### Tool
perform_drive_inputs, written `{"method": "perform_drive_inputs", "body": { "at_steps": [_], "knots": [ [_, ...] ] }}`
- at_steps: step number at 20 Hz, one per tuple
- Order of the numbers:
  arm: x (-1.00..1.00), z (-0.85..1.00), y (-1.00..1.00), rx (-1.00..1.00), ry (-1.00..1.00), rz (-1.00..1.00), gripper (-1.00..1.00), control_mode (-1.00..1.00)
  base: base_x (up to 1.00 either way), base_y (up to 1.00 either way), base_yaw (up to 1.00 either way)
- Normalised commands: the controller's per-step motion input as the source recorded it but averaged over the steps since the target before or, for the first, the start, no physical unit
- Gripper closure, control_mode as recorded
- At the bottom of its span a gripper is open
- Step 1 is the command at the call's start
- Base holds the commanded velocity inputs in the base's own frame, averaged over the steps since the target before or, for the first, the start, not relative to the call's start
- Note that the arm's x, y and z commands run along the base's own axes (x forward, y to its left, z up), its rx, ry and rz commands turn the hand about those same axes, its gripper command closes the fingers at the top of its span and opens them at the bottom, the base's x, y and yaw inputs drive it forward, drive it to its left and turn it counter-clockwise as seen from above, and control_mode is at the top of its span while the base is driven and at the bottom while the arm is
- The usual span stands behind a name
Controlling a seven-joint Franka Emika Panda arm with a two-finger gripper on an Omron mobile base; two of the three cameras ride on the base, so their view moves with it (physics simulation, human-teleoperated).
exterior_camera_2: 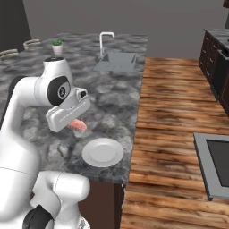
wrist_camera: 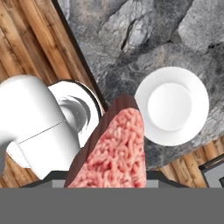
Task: Pick the steak from the counter and place it in the microwave. Then turn on the microwave.
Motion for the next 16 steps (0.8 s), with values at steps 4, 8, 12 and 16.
{"method": "perform_drive_inputs", "body": {
  "at_steps": [4, 8, 12, 16],
  "knots": [
    [0.0, 0.0, 0.0, 0.0, 0.0, 0.0, 1.0, 1.0, -0.21, 0.51, 0.0],
    [0.0, 0.0, 0.0, 0.0, 0.0, 0.0, 1.0, 1.0, -0.18, 0.74, 0.0],
    [0.0, 0.0, 0.0, 0.0, 0.0, 0.0, 1.0, 1.0, -0.07, 0.82, 0.0],
    [0.0, 0.0, 0.0, 0.0, 0.0, 0.0, 1.0, 1.0, 0.0, 0.89, 0.0]
  ]
}}
